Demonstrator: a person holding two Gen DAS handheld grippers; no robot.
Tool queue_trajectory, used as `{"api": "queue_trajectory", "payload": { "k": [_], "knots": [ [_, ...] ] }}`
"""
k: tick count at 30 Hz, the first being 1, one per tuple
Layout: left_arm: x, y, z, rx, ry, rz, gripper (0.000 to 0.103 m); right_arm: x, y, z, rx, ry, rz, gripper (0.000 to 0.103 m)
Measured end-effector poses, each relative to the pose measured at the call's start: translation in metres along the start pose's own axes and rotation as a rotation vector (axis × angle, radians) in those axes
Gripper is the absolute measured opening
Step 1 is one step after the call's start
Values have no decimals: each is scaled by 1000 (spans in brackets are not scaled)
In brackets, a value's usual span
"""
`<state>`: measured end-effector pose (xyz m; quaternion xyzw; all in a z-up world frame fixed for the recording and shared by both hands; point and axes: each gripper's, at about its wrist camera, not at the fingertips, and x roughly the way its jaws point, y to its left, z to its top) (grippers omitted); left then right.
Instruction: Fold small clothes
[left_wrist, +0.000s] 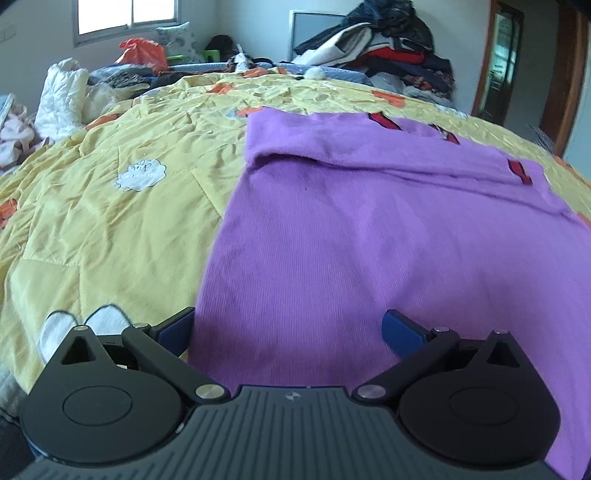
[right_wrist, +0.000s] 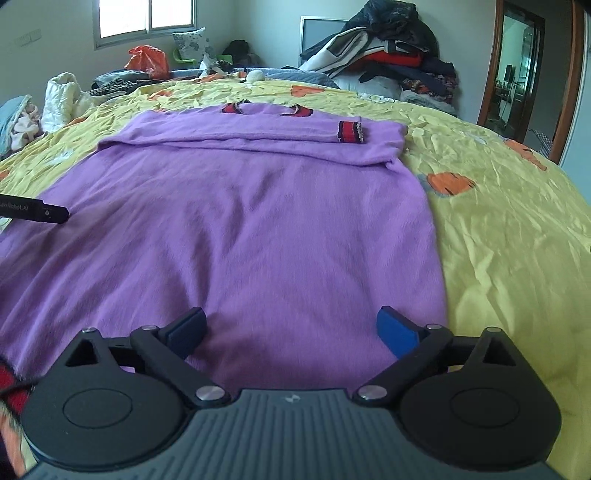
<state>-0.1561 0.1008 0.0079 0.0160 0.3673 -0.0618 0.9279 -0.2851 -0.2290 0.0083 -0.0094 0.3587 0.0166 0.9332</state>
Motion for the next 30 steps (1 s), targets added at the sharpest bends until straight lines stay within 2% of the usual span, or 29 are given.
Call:
{"api": "queue_trajectory", "payload": {
  "k": [3, 6, 11, 14, 18, 20, 26, 28, 30],
  "knots": [
    [-13, 6, -13, 9, -19, -42, 103, -10, -5, -6, -19, 9, 24, 101],
    [-23, 24, -20, 0, -46, -123, 103, -16, -12, -6, -50, 11, 21, 101],
    [-22, 69, -18, -84, -75, -274, 103, -12, -39, 3, -88, -9, -74, 101],
    [-15, 82, -9, -110, -57, -374, 102, -3, -59, 7, -86, -8, -79, 101],
    [-8, 81, 0, -87, -25, -395, 98, 8, -81, 14, -34, 8, -23, 101],
    [-10, 80, 0, -86, -7, -403, 91, 11, -87, 15, -16, 2, -9, 100],
    [-24, 74, -9, -93, 32, -415, 79, 13, -99, 13, 27, -10, 77, 97],
    [-29, 73, -14, -94, 33, -423, 76, 10, -100, 14, 27, -18, 91, 82],
    [-32, 71, -17, -83, 30, -410, 69, 11, -101, 15, 31, -17, 92, 77]
  ]
}}
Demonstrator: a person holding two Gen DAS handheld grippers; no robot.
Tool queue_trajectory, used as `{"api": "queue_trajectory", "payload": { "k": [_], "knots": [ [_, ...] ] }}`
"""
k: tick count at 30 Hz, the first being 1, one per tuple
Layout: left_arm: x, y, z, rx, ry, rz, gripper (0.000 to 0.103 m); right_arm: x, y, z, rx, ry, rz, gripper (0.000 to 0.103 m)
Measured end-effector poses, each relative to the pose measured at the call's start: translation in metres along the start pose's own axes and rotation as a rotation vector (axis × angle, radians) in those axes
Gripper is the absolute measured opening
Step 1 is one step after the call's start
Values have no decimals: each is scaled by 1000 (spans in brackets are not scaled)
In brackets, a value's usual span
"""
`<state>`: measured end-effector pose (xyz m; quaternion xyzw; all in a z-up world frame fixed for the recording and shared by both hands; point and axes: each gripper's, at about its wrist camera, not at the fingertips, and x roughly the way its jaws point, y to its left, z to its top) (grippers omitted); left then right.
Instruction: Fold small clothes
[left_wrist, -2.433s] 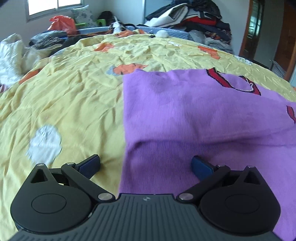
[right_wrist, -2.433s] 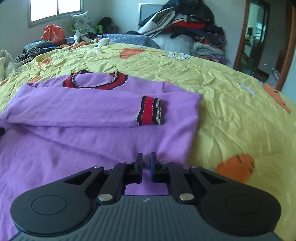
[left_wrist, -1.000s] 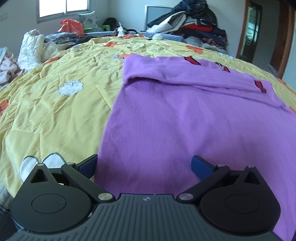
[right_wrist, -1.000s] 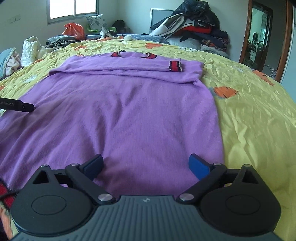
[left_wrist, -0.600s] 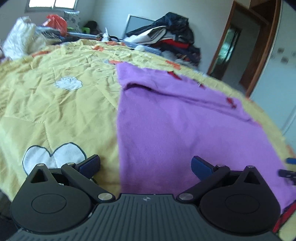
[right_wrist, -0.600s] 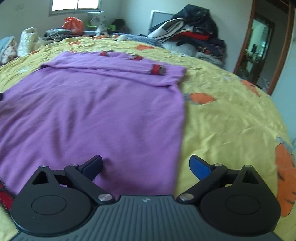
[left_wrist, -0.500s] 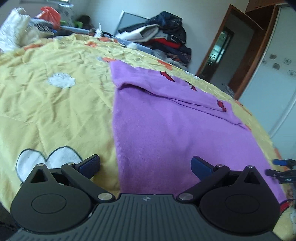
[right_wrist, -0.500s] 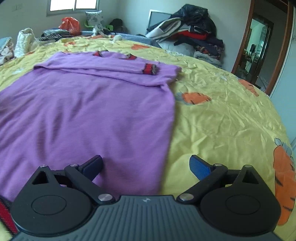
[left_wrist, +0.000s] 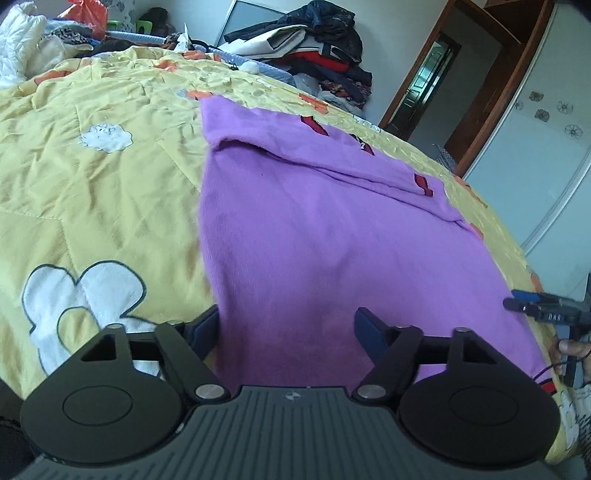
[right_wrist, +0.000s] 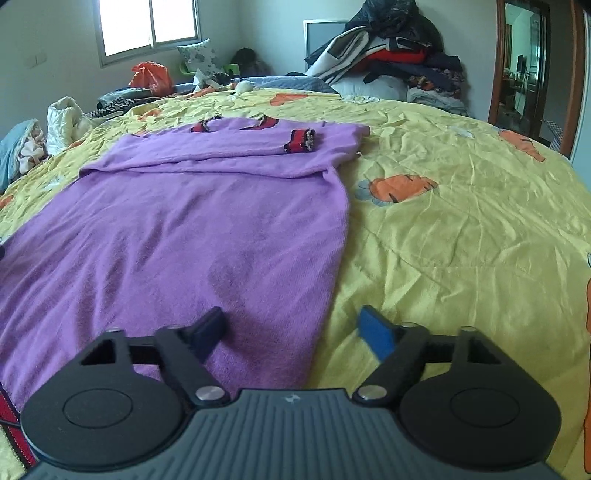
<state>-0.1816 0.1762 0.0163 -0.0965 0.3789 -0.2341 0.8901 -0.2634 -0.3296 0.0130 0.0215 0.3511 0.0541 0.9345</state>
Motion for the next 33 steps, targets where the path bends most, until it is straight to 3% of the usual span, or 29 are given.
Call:
{"api": "queue_trajectory", "payload": {
  "k": [2, 6, 7, 11, 14, 19, 27, 33],
  "knots": [
    [-2, 1, -1, -3, -6, 24, 55, 0, 0, 1, -2, -1, 6, 72],
    [-5, 7, 1, -28, 8, 44, 38, -3, 2, 2, 7, -1, 32, 47],
    [-6, 7, 1, -28, 11, 47, 32, -4, 3, 2, 9, 0, 34, 36],
    [-6, 8, 0, -41, 14, 48, 16, -6, 4, 0, 32, -2, 54, 28],
    [-6, 9, 1, -52, 13, 35, 4, -8, 5, -1, 43, -6, 53, 15],
    [-9, 9, 0, -56, -5, 31, 2, -7, 4, -2, 55, -16, 61, 8],
    [-12, 18, 8, -99, -33, -12, 2, -10, 4, 7, 77, -64, 73, 6],
    [2, 22, 37, -89, -81, -55, 2, 1, 4, 34, 78, -111, 91, 6]
  ]
}}
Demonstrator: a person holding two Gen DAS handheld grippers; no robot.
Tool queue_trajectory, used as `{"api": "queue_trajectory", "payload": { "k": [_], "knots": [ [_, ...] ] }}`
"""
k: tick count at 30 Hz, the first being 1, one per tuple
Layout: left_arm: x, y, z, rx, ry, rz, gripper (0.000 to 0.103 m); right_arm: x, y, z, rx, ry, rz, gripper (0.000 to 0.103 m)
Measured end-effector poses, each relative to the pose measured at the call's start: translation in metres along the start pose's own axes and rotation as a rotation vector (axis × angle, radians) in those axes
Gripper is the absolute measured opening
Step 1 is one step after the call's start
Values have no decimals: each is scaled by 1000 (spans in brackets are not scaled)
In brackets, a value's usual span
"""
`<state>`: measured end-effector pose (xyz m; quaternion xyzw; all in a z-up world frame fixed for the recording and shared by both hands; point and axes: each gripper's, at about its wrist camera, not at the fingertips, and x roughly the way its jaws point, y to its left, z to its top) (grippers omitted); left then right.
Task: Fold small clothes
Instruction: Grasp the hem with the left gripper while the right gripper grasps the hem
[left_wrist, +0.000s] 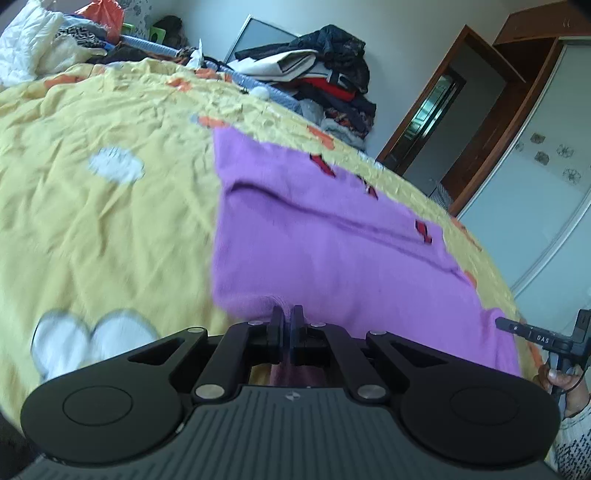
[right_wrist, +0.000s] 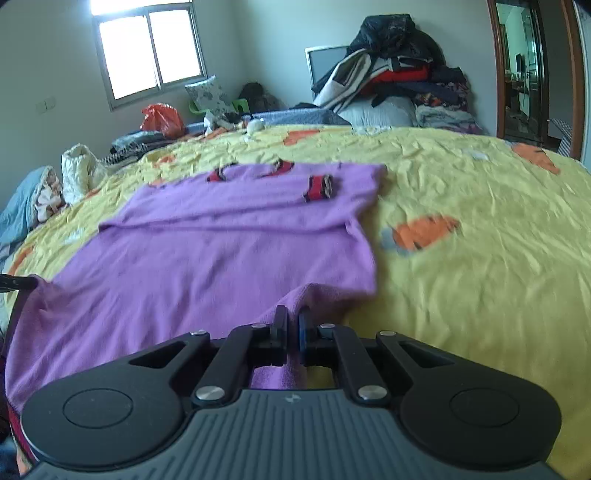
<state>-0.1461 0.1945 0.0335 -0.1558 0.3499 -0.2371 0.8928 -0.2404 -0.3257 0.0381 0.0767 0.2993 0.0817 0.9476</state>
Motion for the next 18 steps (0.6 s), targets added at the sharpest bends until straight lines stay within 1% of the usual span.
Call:
{"api": "queue_trajectory", "payload": {
  "k": [4, 7, 12, 14, 16, 17, 18],
  "knots": [
    [17, 0, 26, -2, -31, -2, 2, 15, -2, 18, 0, -24, -3, 6],
    [28, 5, 45, -24, -49, -6, 2, 24, -11, 32, 18, -37, -14, 5],
    [49, 22, 68, -61, -58, 32, 2, 46, -36, 48, 60, -36, -56, 5],
    [57, 29, 73, -69, -52, 50, 2, 59, -45, 51, 70, -15, -73, 5],
    [66, 37, 73, -82, -36, 69, 3, 73, -47, 52, 36, 18, -122, 5],
    [70, 40, 71, -78, -17, 77, 3, 79, -49, 52, 26, 36, -128, 5],
    [73, 41, 67, -70, -7, 83, 3, 80, -51, 50, 45, 22, -131, 5]
  ]
}}
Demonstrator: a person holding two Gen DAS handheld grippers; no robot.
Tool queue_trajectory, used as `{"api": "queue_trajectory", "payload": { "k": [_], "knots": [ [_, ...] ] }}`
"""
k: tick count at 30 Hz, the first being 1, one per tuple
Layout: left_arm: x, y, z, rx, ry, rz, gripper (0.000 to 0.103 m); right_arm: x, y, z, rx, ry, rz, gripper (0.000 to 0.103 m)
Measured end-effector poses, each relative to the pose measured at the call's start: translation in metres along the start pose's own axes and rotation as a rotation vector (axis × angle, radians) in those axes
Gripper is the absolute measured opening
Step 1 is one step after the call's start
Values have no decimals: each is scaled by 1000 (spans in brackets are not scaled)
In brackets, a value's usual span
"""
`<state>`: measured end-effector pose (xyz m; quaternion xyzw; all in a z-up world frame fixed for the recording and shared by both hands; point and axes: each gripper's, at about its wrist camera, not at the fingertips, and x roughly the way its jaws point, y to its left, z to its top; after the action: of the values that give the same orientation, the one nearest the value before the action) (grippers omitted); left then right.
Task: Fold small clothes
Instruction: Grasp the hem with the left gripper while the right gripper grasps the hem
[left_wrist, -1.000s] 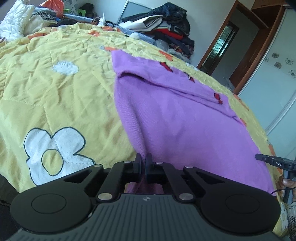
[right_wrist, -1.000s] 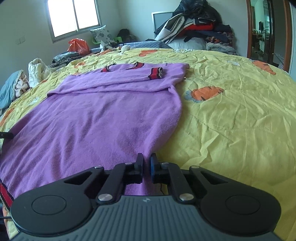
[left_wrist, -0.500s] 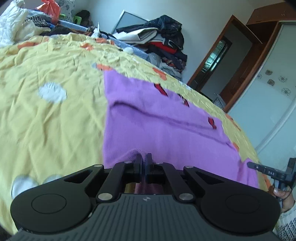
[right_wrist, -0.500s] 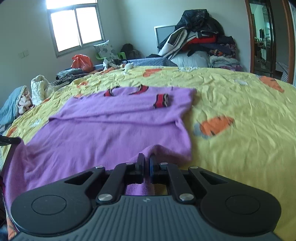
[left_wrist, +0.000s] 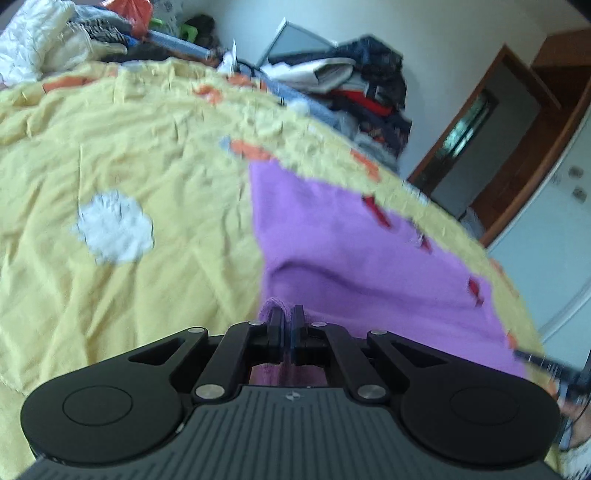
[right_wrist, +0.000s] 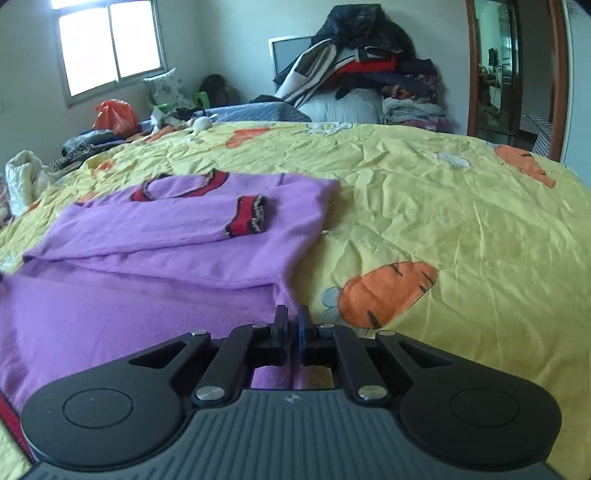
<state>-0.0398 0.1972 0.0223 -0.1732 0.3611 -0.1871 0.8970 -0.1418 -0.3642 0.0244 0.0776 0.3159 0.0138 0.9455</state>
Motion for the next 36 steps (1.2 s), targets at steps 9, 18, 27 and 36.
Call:
{"api": "queue_trajectory", "payload": {
  "k": [9, 18, 27, 36],
  "knots": [
    [-44, 14, -53, -95, 35, -158, 25, -52, 1, -40, 111, 68, 85, 30],
    [-65, 28, -98, -225, 98, -302, 29, -95, 13, -87, 187, 78, 150, 30],
    [-51, 35, -93, -311, 152, -363, 15, -105, 20, -99, 215, 69, 192, 30],
    [-43, 42, -98, -343, 164, -349, 4, -111, 20, -105, 221, 65, 186, 30]
  ]
}}
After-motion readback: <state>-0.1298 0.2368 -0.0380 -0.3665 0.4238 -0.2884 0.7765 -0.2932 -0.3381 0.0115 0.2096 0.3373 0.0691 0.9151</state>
